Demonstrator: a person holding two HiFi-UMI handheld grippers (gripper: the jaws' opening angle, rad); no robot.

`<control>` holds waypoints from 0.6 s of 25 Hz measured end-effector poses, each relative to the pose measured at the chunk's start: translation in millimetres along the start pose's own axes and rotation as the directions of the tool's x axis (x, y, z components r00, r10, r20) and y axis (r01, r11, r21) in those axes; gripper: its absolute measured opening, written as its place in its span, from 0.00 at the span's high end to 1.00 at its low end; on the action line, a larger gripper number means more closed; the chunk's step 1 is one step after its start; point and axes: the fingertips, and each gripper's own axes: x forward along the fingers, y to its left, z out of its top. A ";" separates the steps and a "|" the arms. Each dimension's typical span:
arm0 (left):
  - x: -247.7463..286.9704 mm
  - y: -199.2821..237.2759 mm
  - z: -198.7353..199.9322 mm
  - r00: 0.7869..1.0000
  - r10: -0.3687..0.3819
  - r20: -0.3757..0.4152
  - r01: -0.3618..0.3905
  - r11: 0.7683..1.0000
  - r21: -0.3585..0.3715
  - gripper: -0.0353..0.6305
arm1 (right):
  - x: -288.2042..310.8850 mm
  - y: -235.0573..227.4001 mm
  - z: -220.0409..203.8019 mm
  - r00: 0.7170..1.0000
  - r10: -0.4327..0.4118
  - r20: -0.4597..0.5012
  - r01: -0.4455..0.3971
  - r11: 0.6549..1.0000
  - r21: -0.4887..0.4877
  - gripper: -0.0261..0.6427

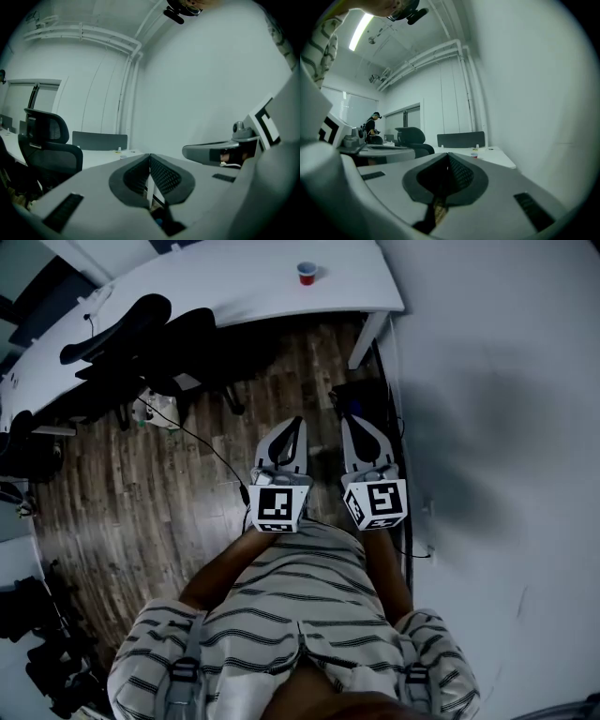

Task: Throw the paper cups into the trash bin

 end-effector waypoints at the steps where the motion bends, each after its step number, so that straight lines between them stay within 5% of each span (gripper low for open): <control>1: 14.0 7.1 4.8 1.000 -0.007 -0.003 0.007 1.000 0.000 0.91 | 13.0 -6.8 6.4 1.000 -0.008 0.000 0.008 1.000 0.000 0.93; 15: 162.3 99.0 36.9 0.996 -0.083 -0.029 0.082 0.996 -0.022 0.91 | 165.5 -62.4 53.7 0.996 -0.091 -0.005 0.091 0.996 0.015 0.93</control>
